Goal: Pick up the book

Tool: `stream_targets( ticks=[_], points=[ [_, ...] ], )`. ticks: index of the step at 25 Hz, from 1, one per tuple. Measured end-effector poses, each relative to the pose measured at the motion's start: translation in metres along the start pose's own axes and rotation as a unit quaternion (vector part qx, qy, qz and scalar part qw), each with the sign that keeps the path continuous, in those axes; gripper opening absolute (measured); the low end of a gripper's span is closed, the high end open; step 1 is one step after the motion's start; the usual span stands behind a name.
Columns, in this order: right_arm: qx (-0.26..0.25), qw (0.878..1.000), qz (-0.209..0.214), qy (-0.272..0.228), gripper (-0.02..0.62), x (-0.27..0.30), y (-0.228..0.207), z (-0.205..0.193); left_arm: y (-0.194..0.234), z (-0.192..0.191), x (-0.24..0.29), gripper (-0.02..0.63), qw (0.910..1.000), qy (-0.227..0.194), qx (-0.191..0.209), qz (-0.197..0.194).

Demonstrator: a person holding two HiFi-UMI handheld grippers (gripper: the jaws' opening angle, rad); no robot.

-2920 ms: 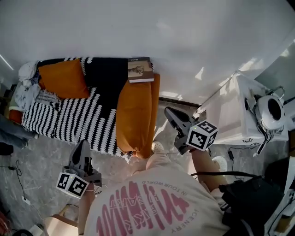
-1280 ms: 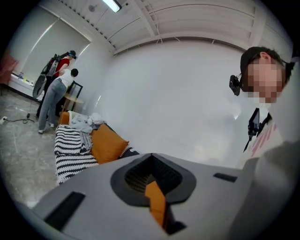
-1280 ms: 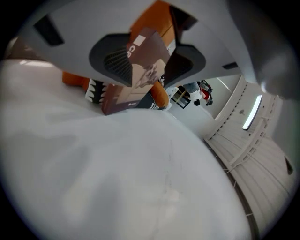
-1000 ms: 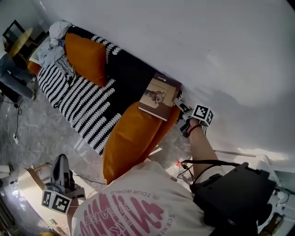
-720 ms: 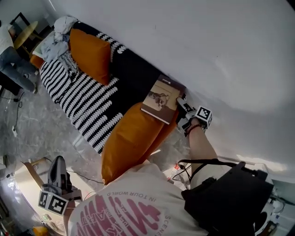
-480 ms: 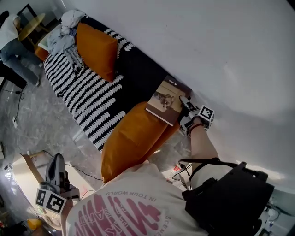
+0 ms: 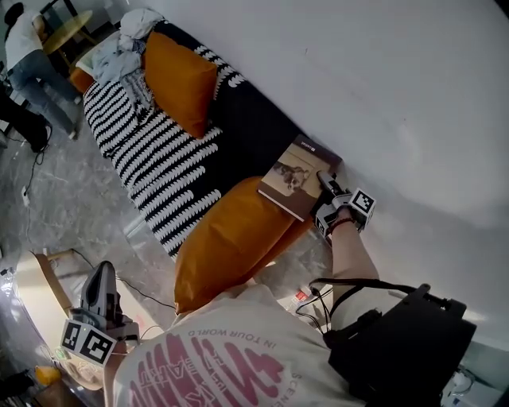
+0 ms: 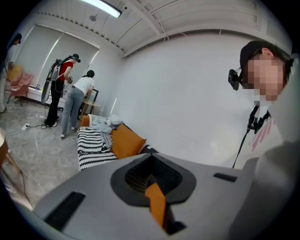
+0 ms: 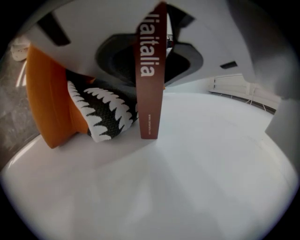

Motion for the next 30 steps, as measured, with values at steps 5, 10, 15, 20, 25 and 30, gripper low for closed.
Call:
stream_targets(
  ticks=[5, 10, 15, 20, 25, 30],
  points=[
    [0.014, 0.999, 0.031, -0.009, 0.158, -0.009, 0.012, -0.008, -0.001, -0.005, 0.007, 0.006, 0.9998, -0.011, -0.003, -0.015],
    [0.008, 0.996, 0.091, -0.019, 0.158, -0.03, 0.05, -0.027, -0.007, -0.002, 0.021, 0.006, 0.9979, -0.025, 0.001, -0.06],
    [0.005, 0.992, 0.121, -0.027, 0.158, -0.061, 0.086, -0.08, -0.013, 0.01, 0.025, 0.006, 0.9927, -0.038, 0.009, -0.114],
    [0.055, 0.984, 0.168, -0.032, 0.158, -0.092, 0.094, -0.141, -0.014, 0.01, 0.013, 0.006, 0.9873, -0.037, 0.01, -0.154],
    [0.051, 0.978, 0.201, -0.032, 0.158, -0.126, 0.105, -0.206, -0.006, -0.001, -0.011, 0.006, 0.9806, -0.036, 0.013, -0.192],
    [0.054, 0.972, 0.225, -0.045, 0.158, -0.17, 0.099, -0.269, 0.009, -0.012, -0.035, 0.006, 0.974, -0.034, 0.013, -0.224]
  ],
)
Point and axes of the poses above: the fingertips, and each gripper's own axes: x forward along the fingers, y to its left, z out of its top, the point moved 1 cm from there along -x, backward along the fingers, and after that the axes turned 10 degrees about x, right-handed, at the moved point
